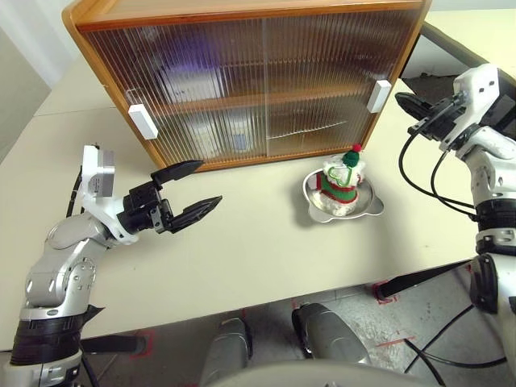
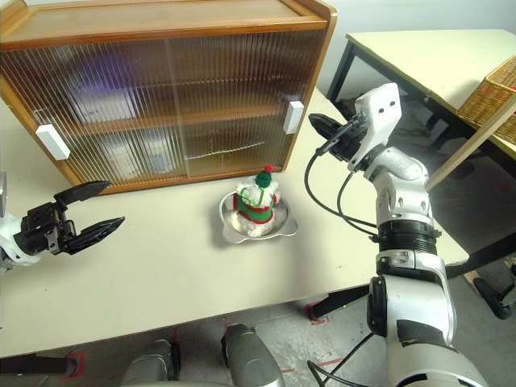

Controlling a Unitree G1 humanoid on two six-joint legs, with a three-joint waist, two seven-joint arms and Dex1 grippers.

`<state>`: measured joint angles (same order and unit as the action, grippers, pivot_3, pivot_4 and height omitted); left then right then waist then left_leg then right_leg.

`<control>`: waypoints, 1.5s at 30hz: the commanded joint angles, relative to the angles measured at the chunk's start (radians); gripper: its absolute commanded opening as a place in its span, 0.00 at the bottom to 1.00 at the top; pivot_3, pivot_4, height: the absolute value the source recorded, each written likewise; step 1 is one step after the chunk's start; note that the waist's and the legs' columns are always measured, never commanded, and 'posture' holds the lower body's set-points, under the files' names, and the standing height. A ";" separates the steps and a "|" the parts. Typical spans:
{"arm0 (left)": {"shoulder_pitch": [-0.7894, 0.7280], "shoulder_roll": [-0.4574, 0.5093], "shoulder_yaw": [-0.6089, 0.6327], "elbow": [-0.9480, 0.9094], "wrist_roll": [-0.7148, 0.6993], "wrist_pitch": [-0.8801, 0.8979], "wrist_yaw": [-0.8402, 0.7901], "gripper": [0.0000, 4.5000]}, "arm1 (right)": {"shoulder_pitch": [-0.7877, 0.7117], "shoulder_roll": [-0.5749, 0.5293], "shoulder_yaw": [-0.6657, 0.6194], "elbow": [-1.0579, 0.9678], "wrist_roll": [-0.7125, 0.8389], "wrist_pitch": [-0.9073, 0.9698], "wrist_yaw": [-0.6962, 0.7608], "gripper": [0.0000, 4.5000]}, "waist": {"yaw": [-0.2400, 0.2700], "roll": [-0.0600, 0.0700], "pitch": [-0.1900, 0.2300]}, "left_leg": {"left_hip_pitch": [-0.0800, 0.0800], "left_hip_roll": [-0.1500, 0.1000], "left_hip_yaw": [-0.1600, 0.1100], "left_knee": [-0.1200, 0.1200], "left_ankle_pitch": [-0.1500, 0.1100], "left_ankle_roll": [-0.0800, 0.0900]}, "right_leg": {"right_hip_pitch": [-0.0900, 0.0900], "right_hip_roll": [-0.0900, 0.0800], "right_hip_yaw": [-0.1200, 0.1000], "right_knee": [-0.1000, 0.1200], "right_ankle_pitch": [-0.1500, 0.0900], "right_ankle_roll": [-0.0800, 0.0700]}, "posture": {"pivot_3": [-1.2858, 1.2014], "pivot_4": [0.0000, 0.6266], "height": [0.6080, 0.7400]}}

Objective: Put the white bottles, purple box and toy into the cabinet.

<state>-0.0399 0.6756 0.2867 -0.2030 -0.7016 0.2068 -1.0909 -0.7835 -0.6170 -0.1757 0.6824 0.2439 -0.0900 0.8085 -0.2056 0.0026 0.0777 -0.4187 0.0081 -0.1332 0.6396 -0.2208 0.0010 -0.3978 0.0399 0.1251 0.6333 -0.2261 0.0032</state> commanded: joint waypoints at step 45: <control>0.044 0.003 0.019 -0.009 0.027 -0.008 0.015 1.00 | -0.087 0.280 0.072 -0.125 0.017 0.143 0.044 0.01 | 0.002 0.002 -0.001 | 0.000 0.002 0.000 0.001 0.001 0.001 | -0.002 0.000 0.000 0.002 0.003 -0.003 | 0.43 0.14 1.00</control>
<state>-0.0022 0.6752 0.2977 -0.1987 -0.6713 0.1968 -1.0748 -0.8632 -0.3521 -0.1263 0.5817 0.2486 0.0378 0.8535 -0.2038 0.0044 0.0766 -0.4186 0.0101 -0.1331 0.6403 -0.2199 0.0023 -0.4002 0.0402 0.1246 0.6357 -0.2235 0.0001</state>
